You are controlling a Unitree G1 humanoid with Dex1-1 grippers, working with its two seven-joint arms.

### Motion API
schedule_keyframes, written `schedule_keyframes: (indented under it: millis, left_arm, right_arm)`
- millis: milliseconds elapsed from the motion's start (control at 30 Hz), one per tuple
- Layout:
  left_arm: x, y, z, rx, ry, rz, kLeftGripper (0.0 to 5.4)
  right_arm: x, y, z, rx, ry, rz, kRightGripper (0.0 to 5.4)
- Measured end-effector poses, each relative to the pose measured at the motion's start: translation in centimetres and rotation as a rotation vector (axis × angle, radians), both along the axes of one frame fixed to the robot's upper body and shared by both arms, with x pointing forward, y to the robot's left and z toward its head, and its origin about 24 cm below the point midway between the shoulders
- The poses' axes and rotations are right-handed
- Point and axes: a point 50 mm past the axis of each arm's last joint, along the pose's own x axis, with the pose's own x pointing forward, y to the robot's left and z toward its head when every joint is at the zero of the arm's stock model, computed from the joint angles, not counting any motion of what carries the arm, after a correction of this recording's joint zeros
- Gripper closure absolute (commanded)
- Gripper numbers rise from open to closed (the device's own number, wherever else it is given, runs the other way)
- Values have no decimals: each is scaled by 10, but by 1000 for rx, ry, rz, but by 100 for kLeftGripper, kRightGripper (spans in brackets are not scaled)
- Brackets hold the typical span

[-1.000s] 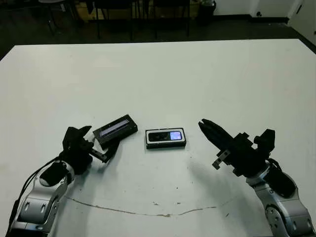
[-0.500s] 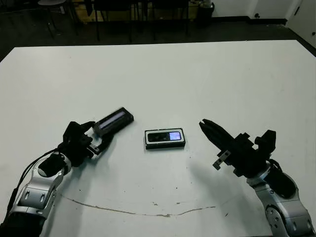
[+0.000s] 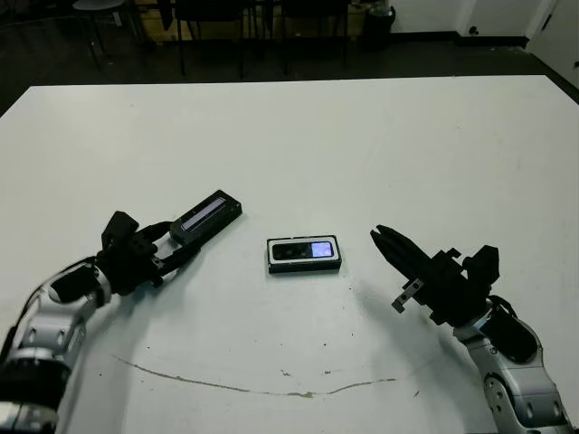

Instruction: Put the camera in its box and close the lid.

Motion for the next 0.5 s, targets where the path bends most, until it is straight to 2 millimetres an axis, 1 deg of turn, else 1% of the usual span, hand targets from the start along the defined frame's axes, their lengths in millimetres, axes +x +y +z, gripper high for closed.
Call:
schedule_keyframes:
  millis: [67,200,333,400,500]
  left_arm:
    - [-1,-1,3,7,11,2,294]
    - [-13,-8,7,1,-5,27,294]
    - [-22,-14,11,-70,-26,35,294]
    - [-23,-16,13,-112,-33,14,294]
    - [-21,-19,15,-168,-20,-30,294]
  right_arm:
    - [0,1,1,3,-5,3,540]
    - [-1,2,3,-5,-26,6,540]
    - [-2,5,8,0,-42,12,540]
    - [-4,10,17,12,-43,14,540]
    - [-8,18,38,57,-67,33,540]
